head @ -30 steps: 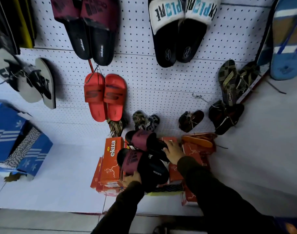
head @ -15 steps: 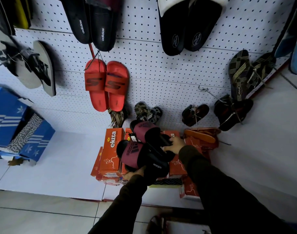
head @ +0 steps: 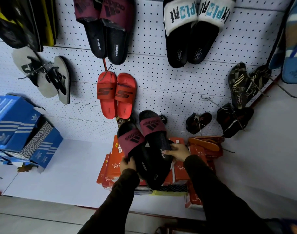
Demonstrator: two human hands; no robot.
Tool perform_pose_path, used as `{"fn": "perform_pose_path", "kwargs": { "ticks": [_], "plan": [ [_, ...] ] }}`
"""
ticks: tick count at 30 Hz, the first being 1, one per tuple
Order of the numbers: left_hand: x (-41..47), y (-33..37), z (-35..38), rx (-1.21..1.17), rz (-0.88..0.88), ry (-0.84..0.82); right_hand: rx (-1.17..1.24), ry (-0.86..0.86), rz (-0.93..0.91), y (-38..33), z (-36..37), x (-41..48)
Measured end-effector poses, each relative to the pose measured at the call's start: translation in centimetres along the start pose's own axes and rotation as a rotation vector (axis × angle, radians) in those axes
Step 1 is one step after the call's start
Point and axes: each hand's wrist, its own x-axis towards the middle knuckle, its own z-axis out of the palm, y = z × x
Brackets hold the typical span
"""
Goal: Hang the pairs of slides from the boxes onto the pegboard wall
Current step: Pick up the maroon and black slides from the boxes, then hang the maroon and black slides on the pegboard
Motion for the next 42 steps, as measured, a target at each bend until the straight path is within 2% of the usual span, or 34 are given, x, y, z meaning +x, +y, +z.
{"fn": "perform_pose_path", "kwargs": {
  "ticks": [10, 15, 24, 29, 32, 35, 42],
  "plan": [
    [-1.2, 13.6, -3.0, -0.061, 0.495, -0.037, 0.171, 0.170, -0.272, -10.2, 1.8, -2.5],
    [-2.2, 20.6, -5.0, -0.146, 0.652, -0.045, 0.181, 0.295, -0.460, -17.0, 3.3, -3.9],
    [-2.8, 32.4, -8.8, -0.170, 0.954, 0.020, 0.234, 0.365, -0.747, -28.5, 5.4, -5.7],
    [-2.7, 39.9, -9.8, -0.204, 1.101, 0.069, 0.262, 0.382, -0.832, -35.0, 5.4, -6.0],
    [-2.8, 43.6, -9.8, -0.201, 1.120, 0.092, 0.272, 0.387, -0.836, -37.7, 5.1, -5.3],
    [-2.4, 45.5, -9.4, -0.163, 1.077, 0.067, 0.301, 0.371, -0.763, -38.7, 4.9, -3.8],
    [1.4, 43.9, -7.7, -0.069, 0.929, -0.031, 0.277, 0.326, -0.595, -35.2, 5.8, -0.1]
  ]
}}
